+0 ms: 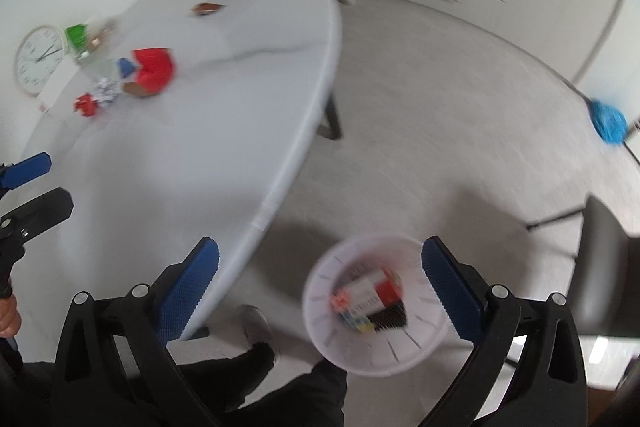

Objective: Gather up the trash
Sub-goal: 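Move both open tools back over the table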

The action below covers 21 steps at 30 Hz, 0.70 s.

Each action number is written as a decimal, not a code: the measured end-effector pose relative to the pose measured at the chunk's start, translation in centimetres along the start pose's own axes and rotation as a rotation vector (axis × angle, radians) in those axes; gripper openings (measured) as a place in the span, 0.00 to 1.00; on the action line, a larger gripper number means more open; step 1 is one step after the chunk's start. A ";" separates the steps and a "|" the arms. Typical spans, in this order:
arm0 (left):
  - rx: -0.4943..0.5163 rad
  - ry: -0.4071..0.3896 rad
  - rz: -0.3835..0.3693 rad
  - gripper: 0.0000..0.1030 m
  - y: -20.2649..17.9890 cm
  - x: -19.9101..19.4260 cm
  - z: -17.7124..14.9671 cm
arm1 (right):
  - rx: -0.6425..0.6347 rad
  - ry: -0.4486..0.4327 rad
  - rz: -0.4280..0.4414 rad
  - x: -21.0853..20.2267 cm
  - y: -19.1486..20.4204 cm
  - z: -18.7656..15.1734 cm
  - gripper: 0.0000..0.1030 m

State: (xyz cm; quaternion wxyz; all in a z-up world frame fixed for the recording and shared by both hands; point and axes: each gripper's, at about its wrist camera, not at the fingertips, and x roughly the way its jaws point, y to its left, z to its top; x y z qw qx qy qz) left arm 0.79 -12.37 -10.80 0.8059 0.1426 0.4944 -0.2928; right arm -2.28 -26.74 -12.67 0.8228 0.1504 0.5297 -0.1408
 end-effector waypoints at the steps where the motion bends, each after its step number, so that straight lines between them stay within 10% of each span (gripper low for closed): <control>1: -0.033 -0.005 0.025 0.93 1.8 0.0 0.1 | -0.020 -0.001 0.008 0.3 1.1 0.7 0.98; 21: -0.375 -0.047 0.260 0.93 26.2 4.4 3.7 | -0.350 0.004 0.151 7.2 19.1 13.4 0.98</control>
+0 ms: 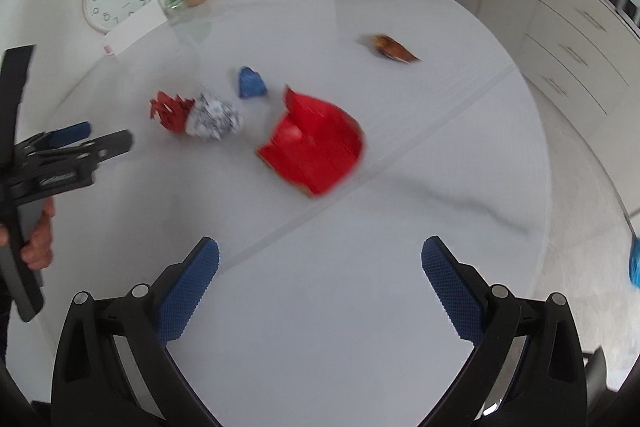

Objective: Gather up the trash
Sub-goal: 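Move both open tools back over the table, then grasp the red crumpled paper with the left tool, then grasp the white crumpled paper with the right tool while the left tool holds the red paper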

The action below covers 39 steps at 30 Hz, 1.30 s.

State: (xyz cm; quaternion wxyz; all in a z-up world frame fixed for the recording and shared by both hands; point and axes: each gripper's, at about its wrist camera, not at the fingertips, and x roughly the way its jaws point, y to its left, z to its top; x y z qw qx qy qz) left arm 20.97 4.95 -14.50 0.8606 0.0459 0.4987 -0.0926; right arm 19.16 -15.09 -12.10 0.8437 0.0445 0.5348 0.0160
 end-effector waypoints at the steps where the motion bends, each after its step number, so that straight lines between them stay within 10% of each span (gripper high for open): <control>1: -0.022 0.007 0.000 0.93 0.4 0.9 0.7 | -0.008 0.000 0.007 0.3 0.3 0.5 0.98; 17: -0.310 0.114 -0.082 0.59 3.2 9.5 3.7 | -0.152 0.015 0.082 4.4 3.8 5.7 0.98; 39: -0.296 0.076 -0.105 0.36 4.6 7.8 3.1 | -0.298 0.044 0.132 8.3 9.6 9.2 0.98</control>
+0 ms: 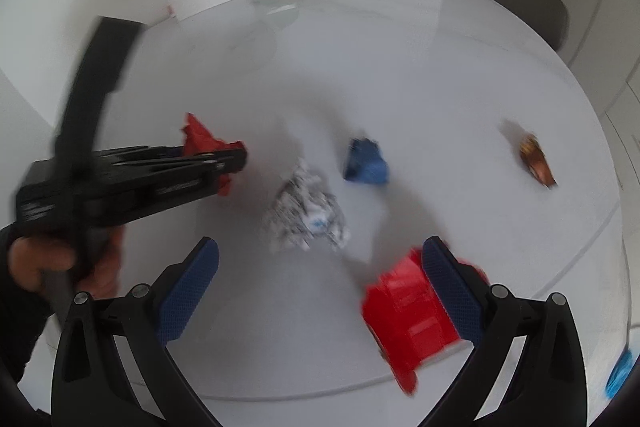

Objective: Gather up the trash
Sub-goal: 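Grasp the white crumpled paper with the right tool while the left tool holds the red paper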

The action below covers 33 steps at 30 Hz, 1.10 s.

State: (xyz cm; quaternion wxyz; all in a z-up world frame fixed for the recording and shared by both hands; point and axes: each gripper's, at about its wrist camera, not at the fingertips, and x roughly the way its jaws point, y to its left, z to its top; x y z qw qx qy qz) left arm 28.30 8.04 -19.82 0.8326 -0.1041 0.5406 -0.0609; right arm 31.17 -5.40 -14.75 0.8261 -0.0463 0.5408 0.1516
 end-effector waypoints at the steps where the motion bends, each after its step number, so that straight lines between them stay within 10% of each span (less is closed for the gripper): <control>1: -0.009 -0.008 0.010 0.36 0.4 -0.7 -0.1 | -0.012 0.017 -0.006 1.0 0.5 0.5 0.98; 6: -0.029 -0.035 0.045 0.36 1.7 -3.1 -1.5 | -0.022 0.107 -0.029 5.2 1.2 1.7 0.88; 11: -0.047 -0.028 0.059 0.36 2.5 -4.1 -2.5 | 0.012 0.166 -0.016 7.0 1.0 2.0 0.50; 20: 0.084 -0.063 0.023 0.36 -1.8 -8.1 -5.0 | 0.073 0.060 -0.018 -0.7 0.6 -0.9 0.48; 33: 0.420 0.031 -0.199 0.36 -15.3 -11.8 -15.9 | 0.399 0.022 -0.147 -15.9 -5.6 -22.5 0.48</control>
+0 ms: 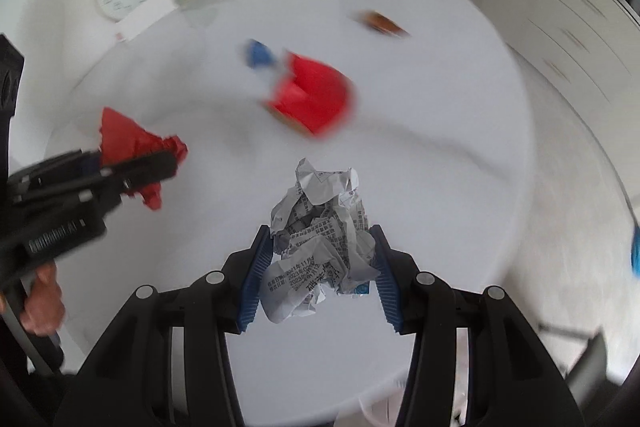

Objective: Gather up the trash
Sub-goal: 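Grasp the white crumpled paper with the right tool while the left tool holds the red paper, then carry both papers over the white bin and open both tools to drop them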

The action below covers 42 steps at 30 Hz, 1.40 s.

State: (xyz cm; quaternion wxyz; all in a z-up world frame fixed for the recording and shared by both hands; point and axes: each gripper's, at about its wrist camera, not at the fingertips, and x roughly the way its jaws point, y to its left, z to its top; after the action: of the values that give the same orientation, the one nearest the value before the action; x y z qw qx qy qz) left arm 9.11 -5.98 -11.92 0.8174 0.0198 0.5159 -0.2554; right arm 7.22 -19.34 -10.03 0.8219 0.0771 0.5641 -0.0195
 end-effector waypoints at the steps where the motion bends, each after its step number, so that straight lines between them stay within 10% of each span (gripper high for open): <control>1: 0.042 0.015 -0.021 0.36 -2.0 0.3 -0.7 | 0.044 0.011 -0.019 -0.5 -1.8 -2.0 0.48; 12: 0.308 0.149 -0.160 0.36 -15.0 2.9 -5.3 | 0.338 0.163 -0.124 2.0 -13.6 -18.7 0.52; 17: 0.377 0.194 -0.175 0.37 -18.4 4.0 -6.3 | 0.384 0.191 -0.177 3.0 -15.6 -21.4 0.97; 27: 0.501 0.259 -0.223 0.37 -24.9 5.6 -8.9 | 0.488 0.148 -0.233 -0.4 -20.5 -24.5 0.98; 30: 0.533 0.274 -0.242 0.54 -26.7 5.8 -9.8 | 0.501 0.138 -0.247 -1.3 -21.6 -25.2 0.98; 32: 0.540 0.283 -0.231 0.89 -27.6 5.8 -10.3 | 0.504 0.135 -0.253 -1.7 -22.1 -25.5 0.98; 42: 0.567 0.269 -0.191 0.93 -29.7 5.7 -11.1 | 0.477 0.119 -0.250 -2.8 -22.9 -26.0 0.98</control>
State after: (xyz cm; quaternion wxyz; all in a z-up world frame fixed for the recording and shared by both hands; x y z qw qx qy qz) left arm -11.17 -30.76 -15.11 0.6761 0.2319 0.5273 -0.4594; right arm -20.59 -38.22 -18.95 0.7370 0.1993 0.5961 -0.2486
